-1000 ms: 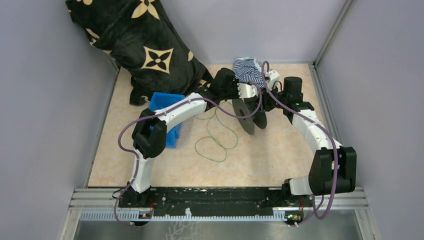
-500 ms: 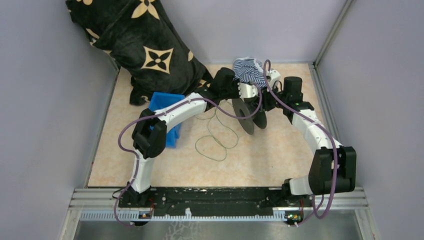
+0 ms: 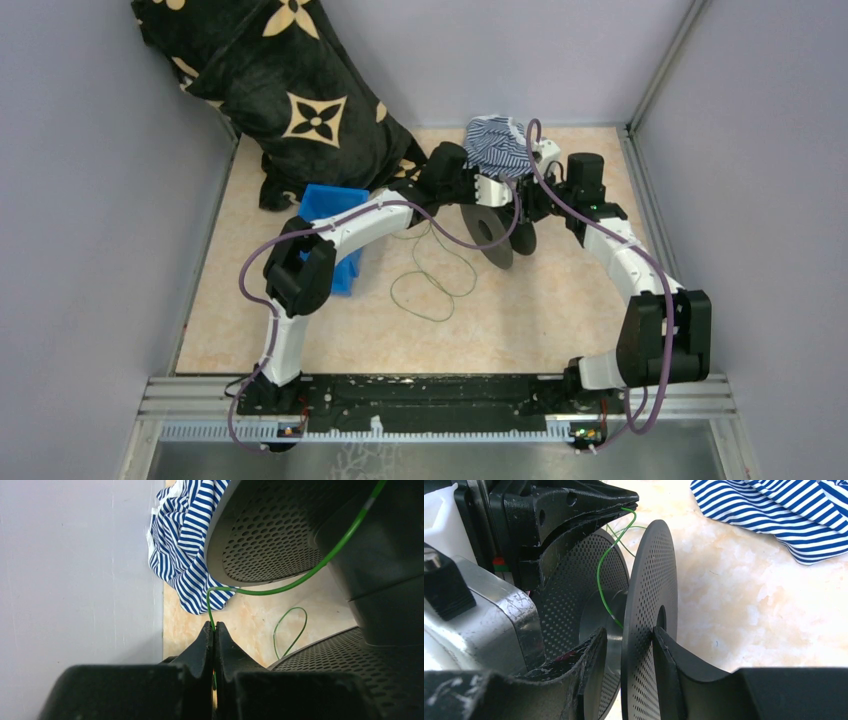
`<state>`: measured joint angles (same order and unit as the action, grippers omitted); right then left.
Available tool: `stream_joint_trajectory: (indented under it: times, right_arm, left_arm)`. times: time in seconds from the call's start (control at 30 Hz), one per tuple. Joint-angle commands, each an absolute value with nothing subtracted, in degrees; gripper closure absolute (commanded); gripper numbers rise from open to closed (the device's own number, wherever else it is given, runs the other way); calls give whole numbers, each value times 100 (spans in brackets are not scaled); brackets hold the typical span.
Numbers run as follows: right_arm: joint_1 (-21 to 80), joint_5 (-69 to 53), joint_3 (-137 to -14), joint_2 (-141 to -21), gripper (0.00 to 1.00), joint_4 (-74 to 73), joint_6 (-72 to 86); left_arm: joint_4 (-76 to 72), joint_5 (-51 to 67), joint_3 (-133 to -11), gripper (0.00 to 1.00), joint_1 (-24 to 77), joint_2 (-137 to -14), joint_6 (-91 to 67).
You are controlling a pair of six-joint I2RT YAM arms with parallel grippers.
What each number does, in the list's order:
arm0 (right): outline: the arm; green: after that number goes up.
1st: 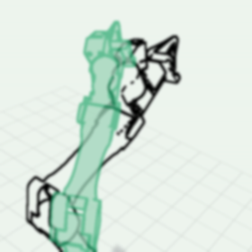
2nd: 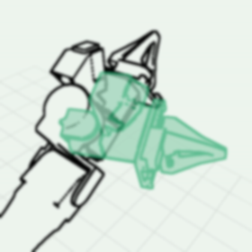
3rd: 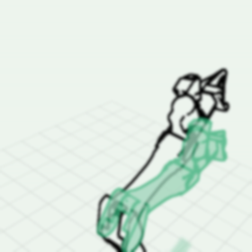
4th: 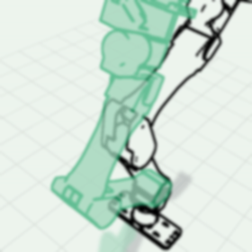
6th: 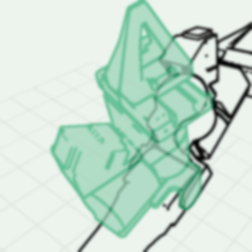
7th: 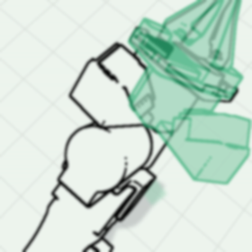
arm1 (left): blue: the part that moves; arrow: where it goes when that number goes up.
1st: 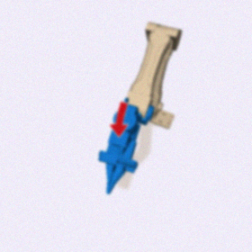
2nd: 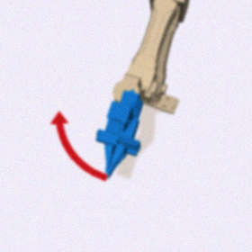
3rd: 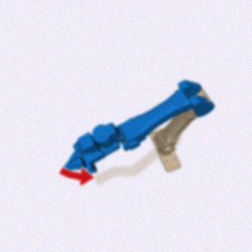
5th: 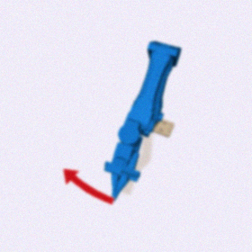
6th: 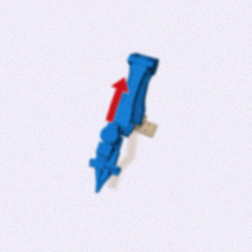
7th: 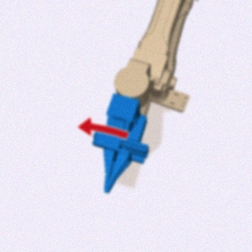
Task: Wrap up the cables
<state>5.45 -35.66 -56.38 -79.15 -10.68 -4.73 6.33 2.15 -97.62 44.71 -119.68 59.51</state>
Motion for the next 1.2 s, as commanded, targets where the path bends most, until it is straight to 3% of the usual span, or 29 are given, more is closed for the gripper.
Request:
stream_joint_trajectory:
  times: [0.0, 1.17]
  right_arm:
    - [527, -3771, -5889, -7920, 61, -837, -448]
    - [527, -3278, -5933, -7987, 61, -699, -21]
  left_arm:
    - [509, 448, -9652, 100, 4398, -11827, 6198]
    - [919, 643, -10362, 100, 4490, -12127, 6090]
